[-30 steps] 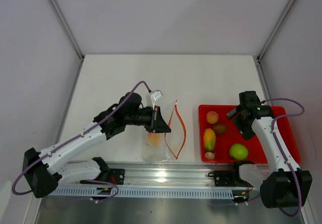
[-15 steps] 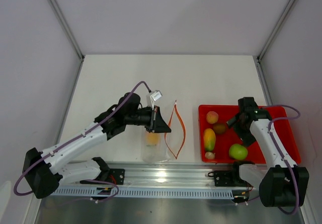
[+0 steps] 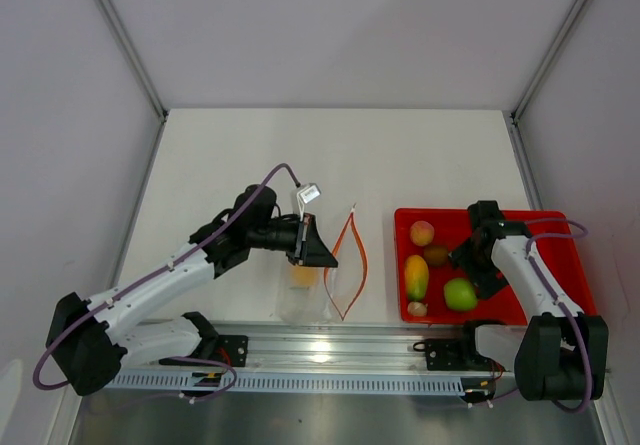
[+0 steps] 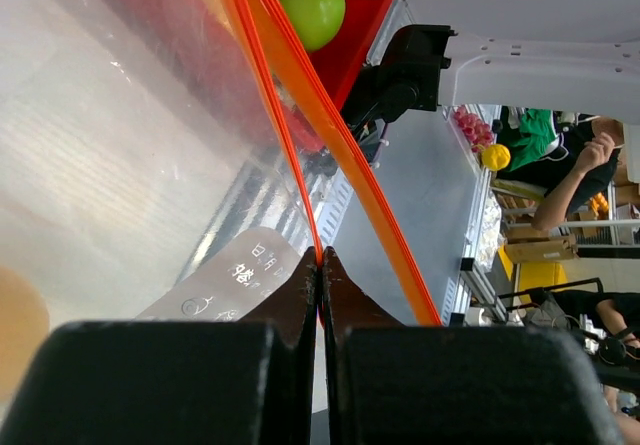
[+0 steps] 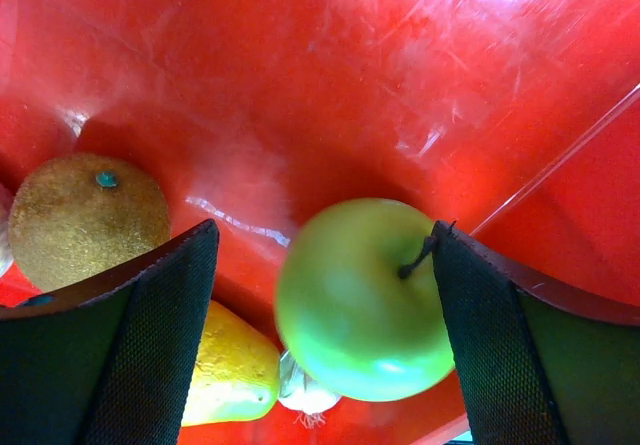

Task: Place the food in the zip-top bag and seal the zipper
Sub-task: Pick up the fake fruit from the bin.

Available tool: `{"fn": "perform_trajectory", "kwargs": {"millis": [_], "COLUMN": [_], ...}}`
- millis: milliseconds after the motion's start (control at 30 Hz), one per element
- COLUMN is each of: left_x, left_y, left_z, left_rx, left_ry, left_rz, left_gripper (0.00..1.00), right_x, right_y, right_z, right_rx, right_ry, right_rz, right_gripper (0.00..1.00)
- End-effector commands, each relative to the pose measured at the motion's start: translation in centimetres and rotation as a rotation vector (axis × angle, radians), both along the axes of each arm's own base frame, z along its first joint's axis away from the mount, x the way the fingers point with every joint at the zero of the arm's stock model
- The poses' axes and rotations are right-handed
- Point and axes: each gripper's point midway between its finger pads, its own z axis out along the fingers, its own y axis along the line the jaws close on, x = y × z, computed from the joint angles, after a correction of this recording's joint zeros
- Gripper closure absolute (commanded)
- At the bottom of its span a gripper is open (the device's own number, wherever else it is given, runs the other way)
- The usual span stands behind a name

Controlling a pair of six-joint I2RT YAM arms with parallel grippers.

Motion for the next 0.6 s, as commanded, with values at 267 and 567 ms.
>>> {"fn": "perform_trajectory", "kwargs": {"millis": [267,567], "left_x": [0.4,0.4], "left_y": [0.1,0.4], "left_z": [0.8,0.5], "left_rx": [-0.055,-0.050], "left_ry": [-0.030,-0.019], "left_rz": [-0.019,-0.005], "left_gripper": [0.99,0.99], "right_x": [0.6,1.2], "right_y": [2.5,3.3], "right_z": [-0.3,-0.9], "right_rx": [0.035,0.051], "right_ry": [-0.021,-0.028], "right_rz": [0.088,0.112], "right_gripper": [0.18,0.25]}}
